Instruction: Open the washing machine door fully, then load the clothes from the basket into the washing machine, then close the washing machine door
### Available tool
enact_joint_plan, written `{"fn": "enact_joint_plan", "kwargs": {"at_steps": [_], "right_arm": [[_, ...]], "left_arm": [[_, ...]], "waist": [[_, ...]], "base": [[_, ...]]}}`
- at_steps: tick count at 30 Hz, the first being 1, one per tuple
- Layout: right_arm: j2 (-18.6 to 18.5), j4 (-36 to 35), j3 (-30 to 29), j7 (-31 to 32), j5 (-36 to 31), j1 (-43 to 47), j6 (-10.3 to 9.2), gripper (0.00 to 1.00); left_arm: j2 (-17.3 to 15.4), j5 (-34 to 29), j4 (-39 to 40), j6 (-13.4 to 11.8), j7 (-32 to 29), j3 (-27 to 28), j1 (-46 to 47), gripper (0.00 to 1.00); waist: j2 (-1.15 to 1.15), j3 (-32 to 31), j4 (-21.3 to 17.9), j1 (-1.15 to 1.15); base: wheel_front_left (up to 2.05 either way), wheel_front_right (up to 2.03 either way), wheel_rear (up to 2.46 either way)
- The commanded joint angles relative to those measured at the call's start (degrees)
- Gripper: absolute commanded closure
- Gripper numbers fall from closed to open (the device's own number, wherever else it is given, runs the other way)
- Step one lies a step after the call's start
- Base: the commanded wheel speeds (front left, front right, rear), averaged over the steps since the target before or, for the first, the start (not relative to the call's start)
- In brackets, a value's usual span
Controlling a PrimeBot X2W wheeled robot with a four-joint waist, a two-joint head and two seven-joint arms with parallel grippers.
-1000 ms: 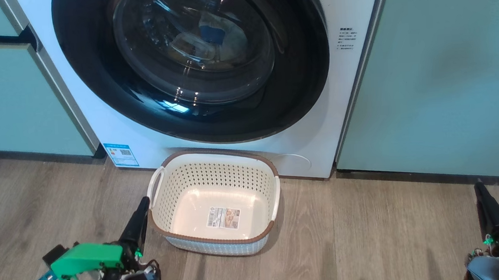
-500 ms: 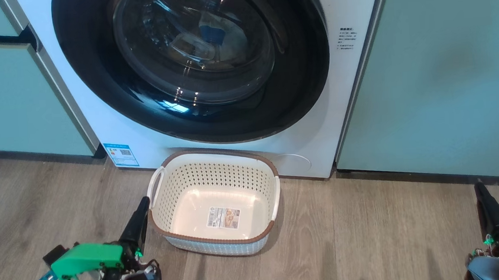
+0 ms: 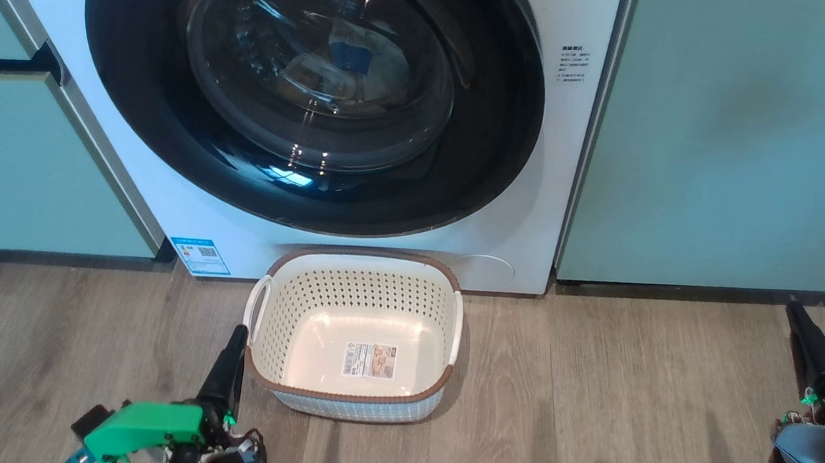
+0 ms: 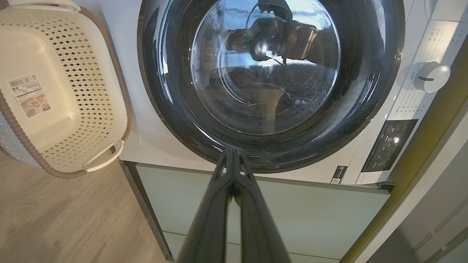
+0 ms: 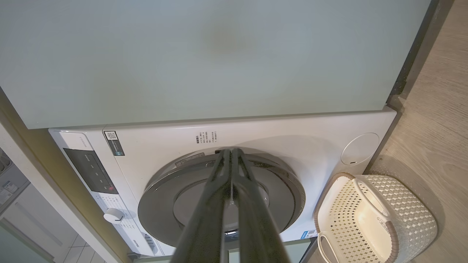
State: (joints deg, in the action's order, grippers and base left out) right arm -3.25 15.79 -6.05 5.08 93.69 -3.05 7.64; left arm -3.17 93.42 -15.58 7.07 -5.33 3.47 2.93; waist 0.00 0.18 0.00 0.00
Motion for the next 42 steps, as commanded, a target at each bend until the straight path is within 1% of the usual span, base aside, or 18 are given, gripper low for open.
{"fn": "enact_joint_plan", "kwargs": {"at_steps": [1,42], "right_arm": [[-0.50,-1.84,0.72,0.45,-0.53,-3.02,-0.15,1.00],[-0.13,-1.80,0.19,0.87,-0.98,-3.07,-0.15,1.00]], "left_arm": [[-0.48,-0.38,1.58,0.42,-0.31,2.00,3.17,1.00],[-0.15,-0.78,1.56,0.42,-0.69,2.48,3.21,1.00]], "waist": [[0.00,0.00,0.00,0.00],[0.00,0.00,0.00,0.00]], "base": [[0.00,0.00,0.00],[0.00,0.00,0.00]]}}
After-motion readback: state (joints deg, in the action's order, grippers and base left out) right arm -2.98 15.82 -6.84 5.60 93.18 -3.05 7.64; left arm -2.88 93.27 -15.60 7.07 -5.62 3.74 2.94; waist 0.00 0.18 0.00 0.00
